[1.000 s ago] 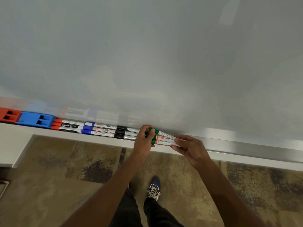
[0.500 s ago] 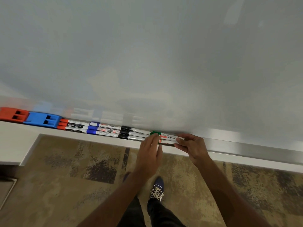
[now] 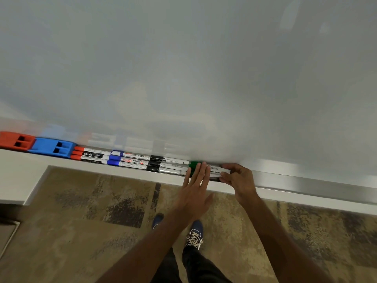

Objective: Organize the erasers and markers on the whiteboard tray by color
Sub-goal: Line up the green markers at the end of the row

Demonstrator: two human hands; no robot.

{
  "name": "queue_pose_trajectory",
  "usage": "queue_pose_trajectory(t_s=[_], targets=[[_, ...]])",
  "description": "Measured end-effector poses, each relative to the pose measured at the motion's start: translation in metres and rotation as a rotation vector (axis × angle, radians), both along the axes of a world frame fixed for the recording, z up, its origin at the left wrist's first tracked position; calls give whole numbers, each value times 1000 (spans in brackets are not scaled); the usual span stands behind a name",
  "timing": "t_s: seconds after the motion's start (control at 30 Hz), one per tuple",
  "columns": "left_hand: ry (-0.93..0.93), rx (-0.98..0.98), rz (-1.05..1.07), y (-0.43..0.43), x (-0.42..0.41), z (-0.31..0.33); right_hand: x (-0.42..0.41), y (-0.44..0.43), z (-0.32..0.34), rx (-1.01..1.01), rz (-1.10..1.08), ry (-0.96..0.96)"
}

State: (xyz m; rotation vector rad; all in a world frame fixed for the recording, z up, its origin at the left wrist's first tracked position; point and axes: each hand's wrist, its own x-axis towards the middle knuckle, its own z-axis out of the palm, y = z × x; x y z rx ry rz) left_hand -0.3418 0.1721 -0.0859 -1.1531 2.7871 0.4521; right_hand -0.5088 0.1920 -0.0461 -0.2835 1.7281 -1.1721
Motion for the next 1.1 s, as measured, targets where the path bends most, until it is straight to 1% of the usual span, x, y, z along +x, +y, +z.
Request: queue_pose_trajectory(t_s=[0.2,0.33,0.6,0.8,0.97,1.1], targets=[[-26,-2,15,3,-1,2,11,1,-6,125,70,219],[-50,8,-4,5,-2,0,21,-1,2,208,37,323],[-53,21,27,8,-8,3,35,-4,11,256,54,344],[-87,35,44,6,-6,3,48,-5,15,212,75,382],[-102,-16,26,5,-4,0,53,-2,15,190,114,382],[-99,-8,12,4,0,-5,54,1,15,193,164,423]])
